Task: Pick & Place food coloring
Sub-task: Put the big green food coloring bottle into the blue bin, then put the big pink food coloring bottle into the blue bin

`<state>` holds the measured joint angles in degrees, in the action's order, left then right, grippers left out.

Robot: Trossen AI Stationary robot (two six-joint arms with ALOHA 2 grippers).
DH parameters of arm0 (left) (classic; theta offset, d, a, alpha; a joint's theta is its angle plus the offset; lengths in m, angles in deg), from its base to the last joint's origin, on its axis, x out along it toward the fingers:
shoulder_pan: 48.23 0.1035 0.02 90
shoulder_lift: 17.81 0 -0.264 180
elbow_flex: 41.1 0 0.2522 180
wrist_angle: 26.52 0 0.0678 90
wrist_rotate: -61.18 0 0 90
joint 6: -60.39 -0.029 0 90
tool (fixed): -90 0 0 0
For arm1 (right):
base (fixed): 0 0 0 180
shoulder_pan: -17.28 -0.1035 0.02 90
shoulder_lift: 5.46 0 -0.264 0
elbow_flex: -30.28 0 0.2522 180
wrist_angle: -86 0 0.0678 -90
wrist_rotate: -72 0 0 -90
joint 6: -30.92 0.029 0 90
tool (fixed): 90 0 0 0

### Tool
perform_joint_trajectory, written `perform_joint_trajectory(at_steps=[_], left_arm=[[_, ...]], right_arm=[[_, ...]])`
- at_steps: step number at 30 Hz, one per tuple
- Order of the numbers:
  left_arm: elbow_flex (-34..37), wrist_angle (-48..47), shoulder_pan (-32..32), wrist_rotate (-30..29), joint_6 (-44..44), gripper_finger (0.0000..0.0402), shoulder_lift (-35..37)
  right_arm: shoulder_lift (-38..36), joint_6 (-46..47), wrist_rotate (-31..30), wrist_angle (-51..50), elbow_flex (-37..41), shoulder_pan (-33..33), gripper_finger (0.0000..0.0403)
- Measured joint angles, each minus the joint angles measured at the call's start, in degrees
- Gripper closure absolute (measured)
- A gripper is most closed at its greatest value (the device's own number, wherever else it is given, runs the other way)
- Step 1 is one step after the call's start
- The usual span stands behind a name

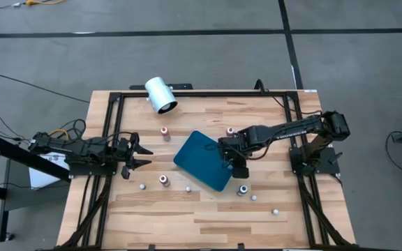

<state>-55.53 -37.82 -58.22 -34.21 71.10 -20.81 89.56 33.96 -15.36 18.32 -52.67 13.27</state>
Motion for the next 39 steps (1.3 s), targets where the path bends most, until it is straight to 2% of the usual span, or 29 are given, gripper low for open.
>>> perform_joint_trajectory(at_steps=[4,16,26,33,39], left_arm=[[0.0,0.0,0.0,0.0,0.0,0.0236,0.0],[0.0,0.0,0.0,0.0,0.0,0.0236,0.0],[0.0,0.0,0.0,0.0,0.0,0.0236,0.0],[0.0,0.0,0.0,0.0,0.0,0.0236,0.0],[0.0,0.0,0.0,0.0,0.0,0.0236,0.0]], right_arm=[[0.0,0.0,0.0,-0.1,0.0,0.0,0.0284],[0.2,0.1,-0.2,-3.1,0.2,0.0,0.0219],[0.2,0.0,0.1,-8.2,0.1,0.0,0.0232],[0.0,0.0,0.5,-13.8,-2.8,-0.2,0.0238],[-3.2,0.2,0.5,-16.6,-4.0,-1.4,0.0232]])
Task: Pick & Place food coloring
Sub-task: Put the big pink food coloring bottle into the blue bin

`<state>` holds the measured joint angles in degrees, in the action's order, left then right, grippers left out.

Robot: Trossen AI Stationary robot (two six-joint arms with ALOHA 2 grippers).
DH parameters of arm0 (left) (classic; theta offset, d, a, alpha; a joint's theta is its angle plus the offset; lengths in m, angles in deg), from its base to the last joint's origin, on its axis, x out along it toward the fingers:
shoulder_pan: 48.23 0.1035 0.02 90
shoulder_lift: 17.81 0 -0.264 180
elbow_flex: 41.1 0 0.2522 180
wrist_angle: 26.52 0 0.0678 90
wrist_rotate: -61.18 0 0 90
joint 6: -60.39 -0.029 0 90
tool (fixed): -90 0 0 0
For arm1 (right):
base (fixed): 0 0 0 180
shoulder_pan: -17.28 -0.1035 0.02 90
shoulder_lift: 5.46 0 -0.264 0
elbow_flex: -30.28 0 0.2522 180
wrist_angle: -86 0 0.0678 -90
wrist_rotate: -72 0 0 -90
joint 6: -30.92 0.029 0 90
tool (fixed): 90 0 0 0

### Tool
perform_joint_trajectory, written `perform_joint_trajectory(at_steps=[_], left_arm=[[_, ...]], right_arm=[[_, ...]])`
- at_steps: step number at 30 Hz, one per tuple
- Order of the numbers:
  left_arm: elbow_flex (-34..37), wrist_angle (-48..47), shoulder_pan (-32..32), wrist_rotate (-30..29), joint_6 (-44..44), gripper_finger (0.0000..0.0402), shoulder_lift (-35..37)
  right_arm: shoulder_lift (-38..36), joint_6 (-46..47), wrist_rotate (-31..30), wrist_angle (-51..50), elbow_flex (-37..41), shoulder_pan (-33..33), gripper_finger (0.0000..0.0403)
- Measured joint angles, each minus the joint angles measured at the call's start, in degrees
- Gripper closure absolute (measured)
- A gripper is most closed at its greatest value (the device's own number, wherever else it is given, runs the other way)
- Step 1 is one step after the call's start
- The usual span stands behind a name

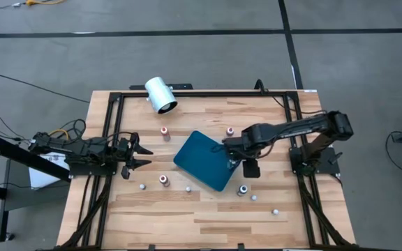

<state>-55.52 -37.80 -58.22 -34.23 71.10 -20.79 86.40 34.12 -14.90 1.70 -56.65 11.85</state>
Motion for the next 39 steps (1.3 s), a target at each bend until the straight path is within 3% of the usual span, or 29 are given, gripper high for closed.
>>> perform_joint_trajectory(at_steps=[12,21,25,34,39], left_arm=[[0.0,0.0,0.0,0.0,0.0,0.0236,0.0],[0.0,0.0,0.0,0.0,0.0,0.0236,0.0],[0.0,0.0,0.0,0.0,0.0,0.0236,0.0],[0.0,0.0,0.0,0.0,0.0,0.0236,0.0],[0.0,0.1,0.0,0.0,0.0,0.0236,0.0]], right_arm=[[-15.5,9.2,-0.4,2.0,-0.1,-4.0,0.0253],[-22.9,20.6,-0.8,5.7,-0.1,-13.2,0.0252],[-23.7,24.2,-7.5,7.6,-0.1,-18.9,0.0255],[-23.7,32.1,-31.5,7.5,-0.1,-31.2,0.0264],[-23.7,39.6,-38.1,2.3,-0.1,-34.7,0.0262]])
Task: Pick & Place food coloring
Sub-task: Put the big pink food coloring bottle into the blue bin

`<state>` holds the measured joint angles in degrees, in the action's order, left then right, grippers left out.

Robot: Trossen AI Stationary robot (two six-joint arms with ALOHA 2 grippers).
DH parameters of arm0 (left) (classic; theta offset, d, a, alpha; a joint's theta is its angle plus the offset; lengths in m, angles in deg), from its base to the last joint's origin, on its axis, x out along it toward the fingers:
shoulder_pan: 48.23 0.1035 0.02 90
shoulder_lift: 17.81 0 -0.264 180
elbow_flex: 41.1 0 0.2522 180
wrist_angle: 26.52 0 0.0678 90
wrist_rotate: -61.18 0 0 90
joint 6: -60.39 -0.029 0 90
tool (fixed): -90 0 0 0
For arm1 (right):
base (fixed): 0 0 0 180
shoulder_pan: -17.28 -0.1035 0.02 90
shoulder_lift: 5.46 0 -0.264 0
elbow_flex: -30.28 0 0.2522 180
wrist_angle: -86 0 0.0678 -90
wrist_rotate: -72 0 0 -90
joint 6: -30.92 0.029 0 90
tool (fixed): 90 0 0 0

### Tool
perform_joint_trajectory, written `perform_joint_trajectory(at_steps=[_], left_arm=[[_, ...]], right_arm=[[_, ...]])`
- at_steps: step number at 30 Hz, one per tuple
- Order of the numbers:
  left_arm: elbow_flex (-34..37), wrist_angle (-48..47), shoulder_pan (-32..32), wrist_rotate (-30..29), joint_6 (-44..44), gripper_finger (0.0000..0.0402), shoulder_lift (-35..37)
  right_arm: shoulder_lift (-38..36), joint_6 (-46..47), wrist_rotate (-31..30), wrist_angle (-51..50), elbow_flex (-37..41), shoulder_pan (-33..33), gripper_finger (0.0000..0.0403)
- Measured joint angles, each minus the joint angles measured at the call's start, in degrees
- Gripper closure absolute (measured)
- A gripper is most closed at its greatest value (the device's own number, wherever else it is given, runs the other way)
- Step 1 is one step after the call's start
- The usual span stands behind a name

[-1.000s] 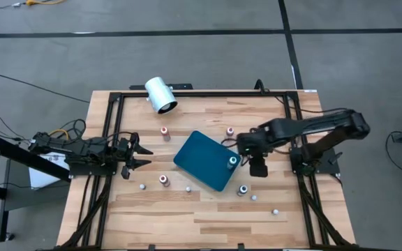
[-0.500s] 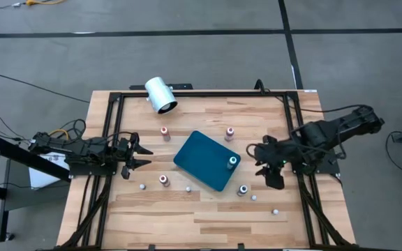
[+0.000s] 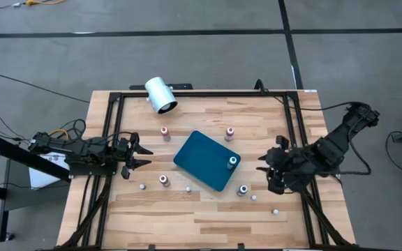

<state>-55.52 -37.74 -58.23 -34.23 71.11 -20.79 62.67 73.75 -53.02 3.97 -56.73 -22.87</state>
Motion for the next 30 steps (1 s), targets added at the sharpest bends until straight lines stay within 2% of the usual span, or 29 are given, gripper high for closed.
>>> perform_joint_trajectory(at_steps=[7,12,21,30], left_arm=[[0.0,0.0,0.0,0.0,0.0,0.0236,0.0],[0.0,0.0,0.0,0.0,0.0,0.0236,0.0],[0.0,0.2,0.0,-1.8,0.0,0.0236,0.0],[0.0,1.3,0.0,-6.8,0.0,0.0236,0.0]], right_arm=[[0.0,12.8,-9.1,-10.5,0.0,-3.2,0.0265],[0.0,19.5,-10.5,-14.7,0.0,-4.3,0.027],[0.0,27.6,-12.5,-11.9,7.0,-3.8,0.0272],[0.0,24.3,-11.7,-2.2,14.7,3.3,0.0282]])
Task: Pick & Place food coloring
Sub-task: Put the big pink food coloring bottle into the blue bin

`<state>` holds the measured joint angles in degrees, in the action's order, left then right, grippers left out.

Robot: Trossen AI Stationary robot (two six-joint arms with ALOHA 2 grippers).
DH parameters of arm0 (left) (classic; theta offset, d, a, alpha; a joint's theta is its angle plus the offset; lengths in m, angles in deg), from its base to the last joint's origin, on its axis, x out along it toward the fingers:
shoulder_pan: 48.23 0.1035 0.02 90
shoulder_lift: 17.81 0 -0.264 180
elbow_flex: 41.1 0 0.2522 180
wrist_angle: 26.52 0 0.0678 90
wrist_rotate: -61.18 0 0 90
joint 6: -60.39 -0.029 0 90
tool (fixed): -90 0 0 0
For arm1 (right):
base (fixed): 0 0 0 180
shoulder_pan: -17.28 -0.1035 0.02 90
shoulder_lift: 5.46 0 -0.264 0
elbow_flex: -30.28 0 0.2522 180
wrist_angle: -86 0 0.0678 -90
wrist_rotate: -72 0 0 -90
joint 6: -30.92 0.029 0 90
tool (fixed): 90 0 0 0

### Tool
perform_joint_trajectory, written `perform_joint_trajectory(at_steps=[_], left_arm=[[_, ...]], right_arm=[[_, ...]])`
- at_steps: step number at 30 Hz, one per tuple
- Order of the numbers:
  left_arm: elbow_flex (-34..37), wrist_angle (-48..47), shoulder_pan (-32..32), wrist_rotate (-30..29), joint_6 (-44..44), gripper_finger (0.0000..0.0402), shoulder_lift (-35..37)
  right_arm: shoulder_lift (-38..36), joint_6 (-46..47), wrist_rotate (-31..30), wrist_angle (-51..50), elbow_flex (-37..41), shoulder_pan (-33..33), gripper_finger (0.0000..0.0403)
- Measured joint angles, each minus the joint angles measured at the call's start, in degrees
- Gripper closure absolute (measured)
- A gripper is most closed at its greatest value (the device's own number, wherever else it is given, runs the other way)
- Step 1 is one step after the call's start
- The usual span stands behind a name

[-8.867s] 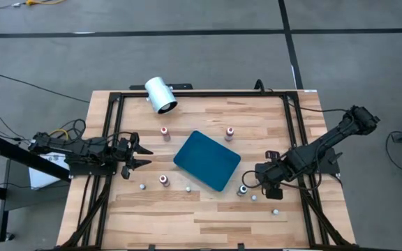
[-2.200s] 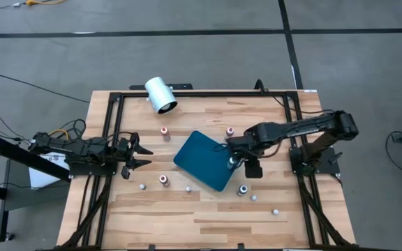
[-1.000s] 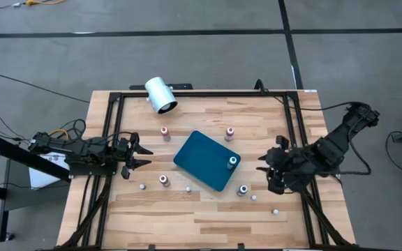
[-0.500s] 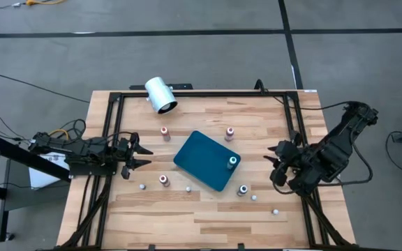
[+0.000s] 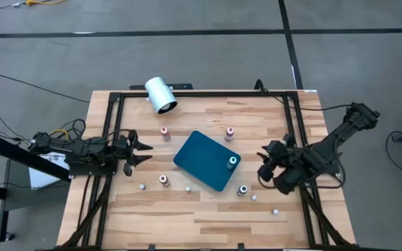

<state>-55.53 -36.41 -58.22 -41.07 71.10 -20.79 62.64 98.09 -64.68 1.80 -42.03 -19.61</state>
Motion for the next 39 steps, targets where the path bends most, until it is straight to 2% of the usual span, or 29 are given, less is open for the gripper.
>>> perform_joint_trajectory(at_steps=[10,19,29,39], left_arm=[[0.0,0.1,0.0,-1.1,0.0,0.0236,0.0],[0.0,0.1,0.0,-1.1,0.0,0.0236,0.0],[0.0,0.0,0.0,-1.1,0.0,0.0236,0.0],[0.0,0.0,0.0,-1.1,0.0,0.0236,0.0]], right_arm=[[0.0,-22.1,8.1,15.0,4.5,16.0,0.0282],[0.0,-44.3,26.5,30.1,4.6,31.3,0.0282],[0.6,-51.7,42.5,32.8,4.6,45.3,0.0266],[0.9,-55.7,47.1,37.0,4.5,49.4,0.0206]])
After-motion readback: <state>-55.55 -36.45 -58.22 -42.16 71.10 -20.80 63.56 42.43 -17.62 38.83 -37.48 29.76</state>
